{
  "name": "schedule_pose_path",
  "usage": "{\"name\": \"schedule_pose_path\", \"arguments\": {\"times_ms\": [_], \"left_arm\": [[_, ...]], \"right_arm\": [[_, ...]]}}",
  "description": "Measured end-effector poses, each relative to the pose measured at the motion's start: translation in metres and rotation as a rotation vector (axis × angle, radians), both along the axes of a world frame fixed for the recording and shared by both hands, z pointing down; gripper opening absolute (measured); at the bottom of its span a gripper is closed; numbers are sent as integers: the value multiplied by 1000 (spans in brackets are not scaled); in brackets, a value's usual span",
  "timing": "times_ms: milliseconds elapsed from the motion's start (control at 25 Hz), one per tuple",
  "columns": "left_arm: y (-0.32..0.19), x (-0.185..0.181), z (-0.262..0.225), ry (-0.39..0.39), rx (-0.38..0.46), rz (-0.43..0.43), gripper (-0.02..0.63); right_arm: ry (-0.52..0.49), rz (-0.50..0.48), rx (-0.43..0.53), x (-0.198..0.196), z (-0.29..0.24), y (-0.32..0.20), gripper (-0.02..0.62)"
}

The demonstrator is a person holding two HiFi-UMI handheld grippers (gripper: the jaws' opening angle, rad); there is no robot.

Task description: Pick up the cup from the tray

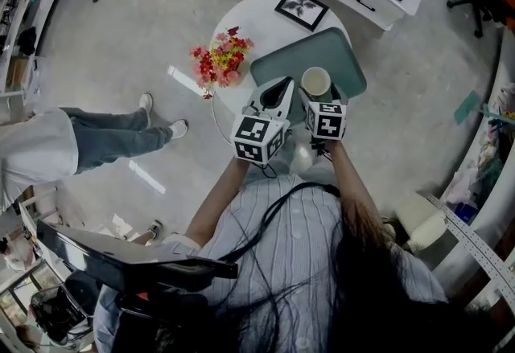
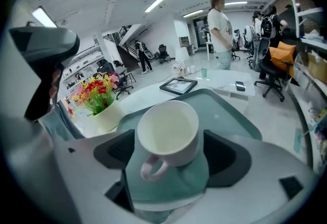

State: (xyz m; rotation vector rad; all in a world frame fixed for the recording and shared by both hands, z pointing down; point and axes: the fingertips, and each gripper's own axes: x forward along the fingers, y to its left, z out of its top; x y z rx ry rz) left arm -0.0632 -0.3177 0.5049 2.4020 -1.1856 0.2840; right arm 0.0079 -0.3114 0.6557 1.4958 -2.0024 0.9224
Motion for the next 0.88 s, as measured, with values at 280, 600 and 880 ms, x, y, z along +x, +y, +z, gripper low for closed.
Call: {"name": "schedule_pose_path", "arguments": {"times_ms": [280,600,880], "left_arm": [[-3,-5,7,-8,-20,21,15],[-2,-18,15,-28,-44,27,15],[1,-26,20,-45,-61,23,15]], "right_arm": [[36,23,-23,-5,16,-7,399],[64,72,-8,-4,27,-20,407],[147,76,34,-1,30,-26,405]]}}
